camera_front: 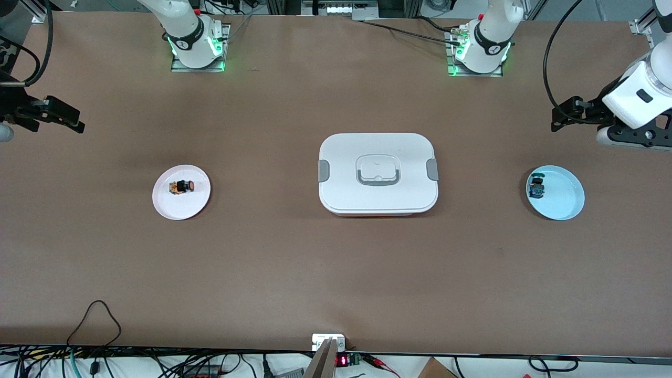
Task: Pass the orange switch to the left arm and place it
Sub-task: 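Move the right gripper down to the orange switch on the white plate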
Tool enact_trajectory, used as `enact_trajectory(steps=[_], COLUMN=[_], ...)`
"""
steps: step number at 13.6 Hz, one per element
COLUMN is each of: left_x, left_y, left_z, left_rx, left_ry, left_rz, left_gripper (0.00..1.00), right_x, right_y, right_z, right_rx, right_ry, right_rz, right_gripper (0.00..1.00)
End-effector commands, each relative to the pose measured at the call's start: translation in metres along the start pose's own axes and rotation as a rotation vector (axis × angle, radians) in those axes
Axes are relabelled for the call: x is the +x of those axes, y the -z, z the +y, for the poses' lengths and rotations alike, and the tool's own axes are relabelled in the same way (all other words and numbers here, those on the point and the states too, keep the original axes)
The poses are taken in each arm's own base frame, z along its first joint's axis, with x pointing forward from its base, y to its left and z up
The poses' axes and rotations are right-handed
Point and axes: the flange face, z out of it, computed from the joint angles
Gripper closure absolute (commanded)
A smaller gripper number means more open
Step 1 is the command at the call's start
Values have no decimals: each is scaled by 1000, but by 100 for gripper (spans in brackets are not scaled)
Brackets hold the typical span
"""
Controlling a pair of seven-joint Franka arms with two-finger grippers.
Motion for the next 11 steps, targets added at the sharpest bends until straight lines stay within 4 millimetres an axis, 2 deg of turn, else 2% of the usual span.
enact_trajectory(steps=[1,4,6,10,11], left_x=[-1,-3,-3,-5,-5], left_y=[6,6,7,7,7], left_z=[-2,-1,4,10,10], left_rx=[21,30,31,32,32], left_ry=[-12,-15,-24,-31,-33], left_rz=[-7,-16,-15,-25,-28], left_gripper=[0,0,0,0,0], right_x=[-6,-3,3,21,26], right_y=[5,3,-7,-40,-49], right_z=[-2,-2,-8,-14,-21], right_rx=[-1,0,-1,-13,-18], right_ry=[-2,4,13,22,31], right_rz=[-16,-17,-31,-81,-85], right_gripper=[0,0,0,0,0])
